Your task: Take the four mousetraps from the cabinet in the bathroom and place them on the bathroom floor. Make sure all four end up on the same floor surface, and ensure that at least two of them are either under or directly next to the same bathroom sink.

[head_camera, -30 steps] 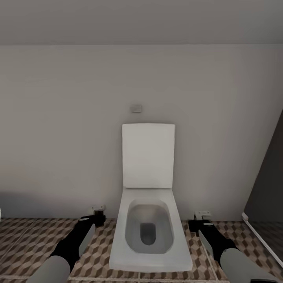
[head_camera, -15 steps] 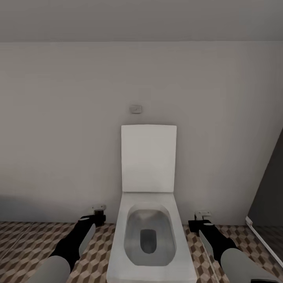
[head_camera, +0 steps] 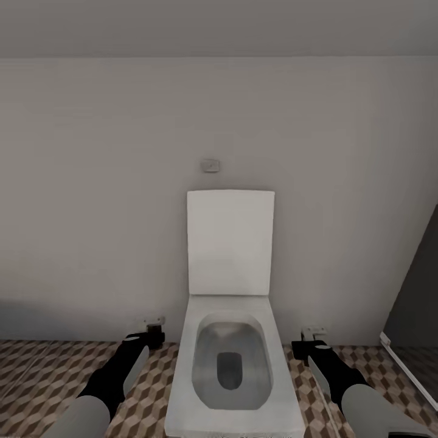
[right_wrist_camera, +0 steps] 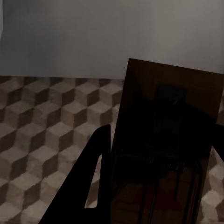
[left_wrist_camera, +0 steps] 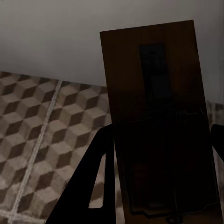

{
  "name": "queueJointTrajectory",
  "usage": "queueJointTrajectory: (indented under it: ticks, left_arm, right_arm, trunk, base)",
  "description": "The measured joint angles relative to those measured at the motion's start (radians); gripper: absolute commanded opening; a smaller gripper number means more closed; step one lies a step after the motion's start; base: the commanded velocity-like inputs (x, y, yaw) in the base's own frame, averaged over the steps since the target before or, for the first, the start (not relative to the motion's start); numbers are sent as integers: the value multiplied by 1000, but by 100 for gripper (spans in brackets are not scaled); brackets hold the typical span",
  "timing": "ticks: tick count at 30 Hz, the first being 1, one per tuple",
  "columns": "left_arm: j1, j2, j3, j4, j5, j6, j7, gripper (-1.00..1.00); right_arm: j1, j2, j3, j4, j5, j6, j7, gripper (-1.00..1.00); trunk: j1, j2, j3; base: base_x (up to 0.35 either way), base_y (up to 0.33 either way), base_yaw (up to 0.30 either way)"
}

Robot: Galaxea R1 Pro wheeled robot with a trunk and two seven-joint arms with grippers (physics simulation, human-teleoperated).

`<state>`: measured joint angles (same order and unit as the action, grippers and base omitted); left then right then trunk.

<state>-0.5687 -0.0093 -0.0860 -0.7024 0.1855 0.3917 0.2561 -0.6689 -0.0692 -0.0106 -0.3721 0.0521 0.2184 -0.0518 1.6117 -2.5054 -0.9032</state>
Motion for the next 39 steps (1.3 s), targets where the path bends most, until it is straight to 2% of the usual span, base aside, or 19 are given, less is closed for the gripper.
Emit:
queueJointTrajectory:
  ticks: [39]
  left_arm:
    - [0,-4,-1,14,-3,13,2,-100]
  right_arm:
    - [0,6,-1,0,-1,1,-20,-100]
  trunk:
    - [18,-9,-151]
  base:
    - [0,0,0]
